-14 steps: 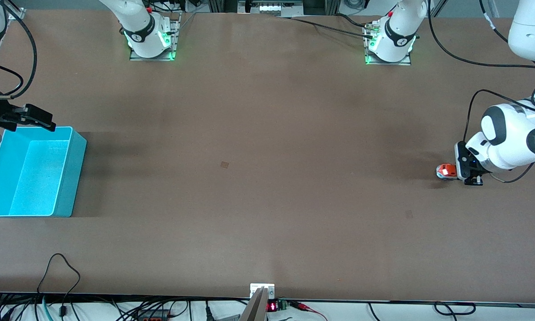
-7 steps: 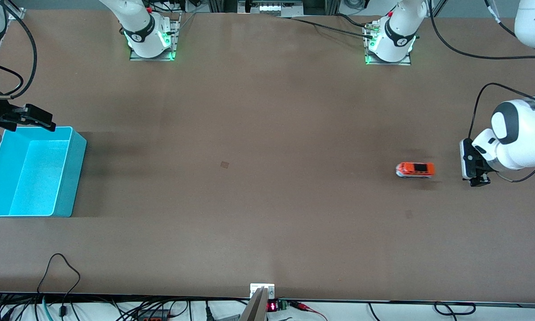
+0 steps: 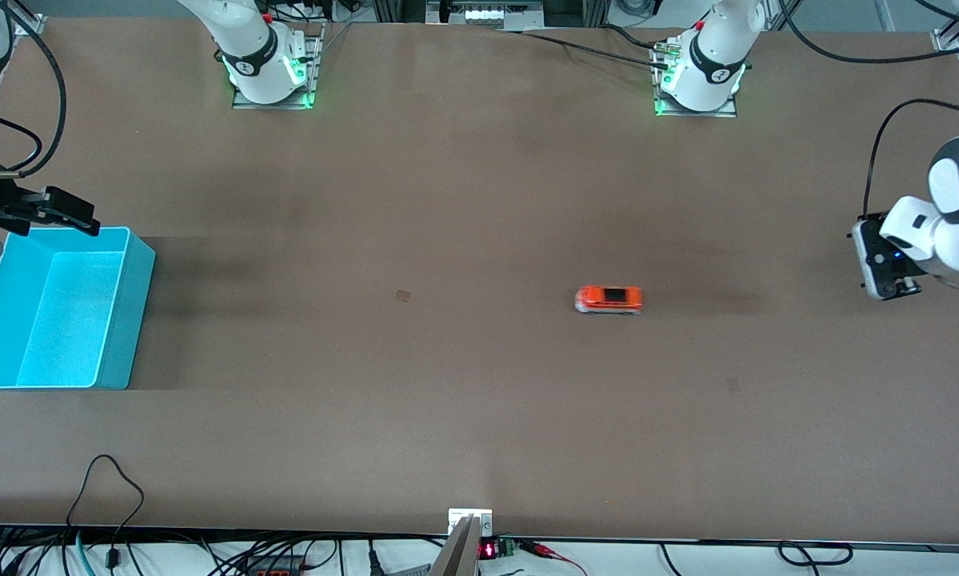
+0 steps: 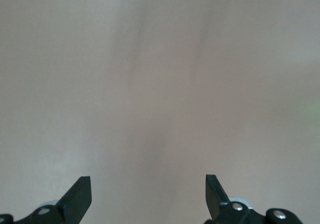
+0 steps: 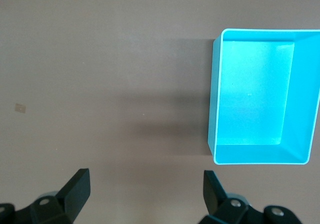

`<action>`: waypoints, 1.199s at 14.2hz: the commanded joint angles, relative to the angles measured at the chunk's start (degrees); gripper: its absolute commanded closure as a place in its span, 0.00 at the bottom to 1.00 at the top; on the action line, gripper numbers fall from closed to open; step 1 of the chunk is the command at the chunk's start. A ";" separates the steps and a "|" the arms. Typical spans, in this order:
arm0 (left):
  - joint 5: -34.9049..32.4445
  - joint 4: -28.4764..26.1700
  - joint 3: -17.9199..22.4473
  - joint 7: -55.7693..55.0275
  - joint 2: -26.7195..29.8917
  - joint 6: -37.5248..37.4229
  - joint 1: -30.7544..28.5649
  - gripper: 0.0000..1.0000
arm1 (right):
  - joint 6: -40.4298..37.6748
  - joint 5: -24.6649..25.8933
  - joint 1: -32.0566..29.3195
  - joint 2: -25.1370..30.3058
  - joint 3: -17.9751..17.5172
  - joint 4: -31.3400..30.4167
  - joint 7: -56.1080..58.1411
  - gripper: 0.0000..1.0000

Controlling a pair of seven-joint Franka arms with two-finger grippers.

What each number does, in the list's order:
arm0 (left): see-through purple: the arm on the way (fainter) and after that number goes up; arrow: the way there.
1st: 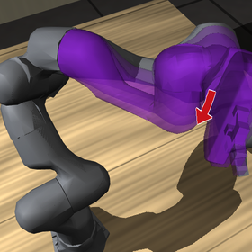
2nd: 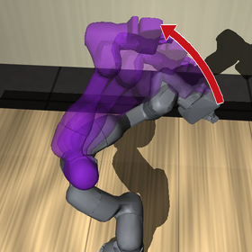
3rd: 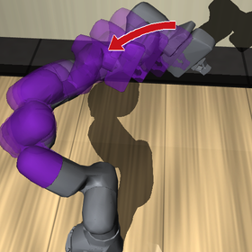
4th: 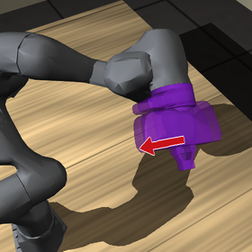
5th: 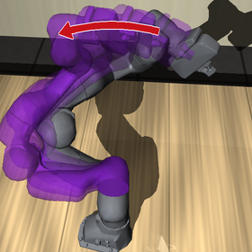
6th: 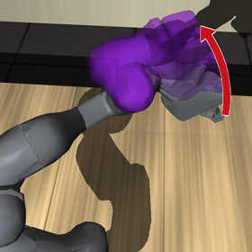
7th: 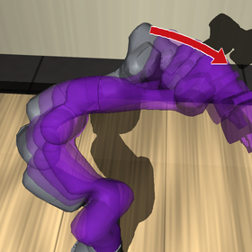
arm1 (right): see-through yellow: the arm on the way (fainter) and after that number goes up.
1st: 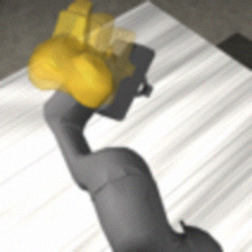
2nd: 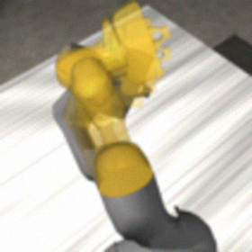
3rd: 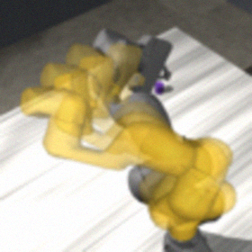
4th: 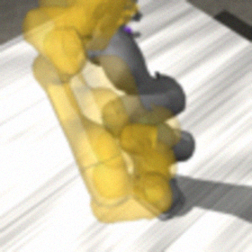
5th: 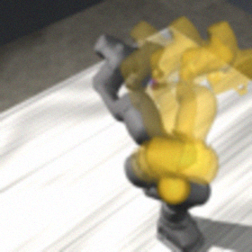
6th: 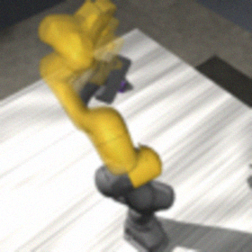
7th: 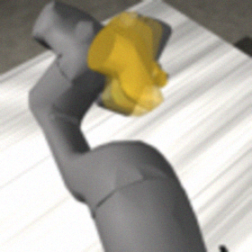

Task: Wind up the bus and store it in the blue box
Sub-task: 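Raise the left gripper away while the bus rolls toward the box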

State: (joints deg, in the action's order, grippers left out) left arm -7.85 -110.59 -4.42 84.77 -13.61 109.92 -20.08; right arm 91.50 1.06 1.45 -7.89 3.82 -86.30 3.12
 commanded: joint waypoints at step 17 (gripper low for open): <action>0.73 6.07 -1.38 -30.85 7.99 -16.65 0.30 0.00 | -0.18 0.00 -0.14 -0.37 -0.22 0.96 0.39 0.00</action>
State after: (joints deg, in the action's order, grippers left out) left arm -7.79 -106.82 -5.42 58.93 -5.65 96.61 -19.95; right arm 91.50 1.06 1.48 -7.89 3.81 -86.30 3.13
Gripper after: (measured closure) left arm 0.000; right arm 0.000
